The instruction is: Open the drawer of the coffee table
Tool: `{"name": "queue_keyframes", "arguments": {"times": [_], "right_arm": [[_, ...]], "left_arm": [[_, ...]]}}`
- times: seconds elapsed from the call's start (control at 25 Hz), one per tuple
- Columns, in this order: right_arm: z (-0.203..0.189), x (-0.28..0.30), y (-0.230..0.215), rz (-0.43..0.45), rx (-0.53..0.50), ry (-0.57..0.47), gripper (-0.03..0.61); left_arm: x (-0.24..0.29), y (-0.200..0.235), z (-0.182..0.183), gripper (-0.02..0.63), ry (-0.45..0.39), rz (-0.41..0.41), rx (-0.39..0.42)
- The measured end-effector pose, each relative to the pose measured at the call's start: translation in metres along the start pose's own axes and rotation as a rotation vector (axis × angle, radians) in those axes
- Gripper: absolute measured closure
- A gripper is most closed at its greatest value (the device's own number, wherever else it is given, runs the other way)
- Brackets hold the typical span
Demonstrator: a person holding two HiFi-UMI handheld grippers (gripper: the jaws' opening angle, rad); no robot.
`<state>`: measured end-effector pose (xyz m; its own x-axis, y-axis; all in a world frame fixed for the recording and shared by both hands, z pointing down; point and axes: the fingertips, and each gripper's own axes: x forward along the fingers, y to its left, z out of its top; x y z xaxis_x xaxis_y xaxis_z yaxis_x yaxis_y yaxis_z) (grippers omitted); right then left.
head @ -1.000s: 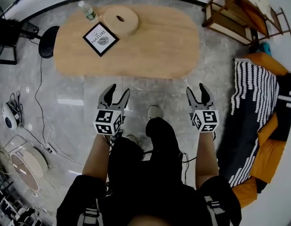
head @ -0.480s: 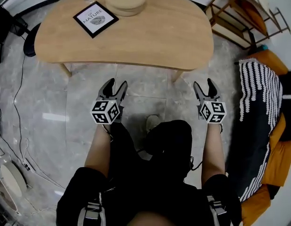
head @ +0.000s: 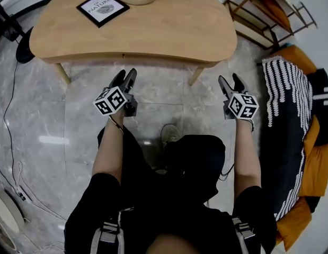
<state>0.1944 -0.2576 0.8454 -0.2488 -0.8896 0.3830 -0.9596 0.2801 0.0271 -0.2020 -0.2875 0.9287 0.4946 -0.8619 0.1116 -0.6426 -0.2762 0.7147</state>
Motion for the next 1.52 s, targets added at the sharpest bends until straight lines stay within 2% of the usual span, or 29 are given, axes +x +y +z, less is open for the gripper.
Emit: {"name": "queue_keyframes", "arguments": {"times": [0.16, 0.32, 0.48, 0.76, 0.92, 1.0, 1.04, 1.16, 1.36, 1.52], "right_arm": [[-0.006, 0.01, -0.005, 0.022, 0.063, 0.02, 0.279], [-0.003, 0.031, -0.003, 0.055, 0.048, 0.04, 0.285], [0.0, 0.055, 0.004, 0.086, -0.024, 0.062, 0.284], [0.015, 0.092, 0.008, 0.144, -0.017, 0.03, 0.282], [0.014, 0.091, 0.009, 0.183, -0.035, 0.026, 0.308], [0.012, 0.09, 0.013, 0.177, -0.093, 0.026, 0.347], [0.012, 0.09, 0.014, 0.17, -0.127, 0.027, 0.346], [0.011, 0.091, 0.016, 0.151, -0.186, 0.035, 0.35], [0.01, 0.089, 0.018, 0.142, -0.196, 0.057, 0.351], [0.01, 0.086, 0.018, 0.134, -0.193, 0.067, 0.35]], "left_arm": [[0.015, 0.02, -0.002, 0.357, -0.004, -0.021, -0.105], [0.03, 0.032, 0.004, 0.357, -0.06, -0.061, -0.212], [0.044, 0.034, 0.011, 0.357, -0.082, -0.086, -0.204], [0.061, 0.029, 0.015, 0.356, -0.068, -0.166, -0.211], [0.063, 0.026, 0.014, 0.356, -0.078, -0.213, -0.224], [0.062, 0.021, 0.016, 0.365, -0.085, -0.235, -0.201], [0.062, 0.018, 0.017, 0.364, -0.088, -0.246, -0.194], [0.063, 0.018, 0.018, 0.364, -0.085, -0.243, -0.191], [0.06, 0.019, 0.01, 0.424, -0.054, -0.206, -0.147], [0.056, 0.014, 0.005, 0.42, -0.04, -0.215, -0.148]]}}
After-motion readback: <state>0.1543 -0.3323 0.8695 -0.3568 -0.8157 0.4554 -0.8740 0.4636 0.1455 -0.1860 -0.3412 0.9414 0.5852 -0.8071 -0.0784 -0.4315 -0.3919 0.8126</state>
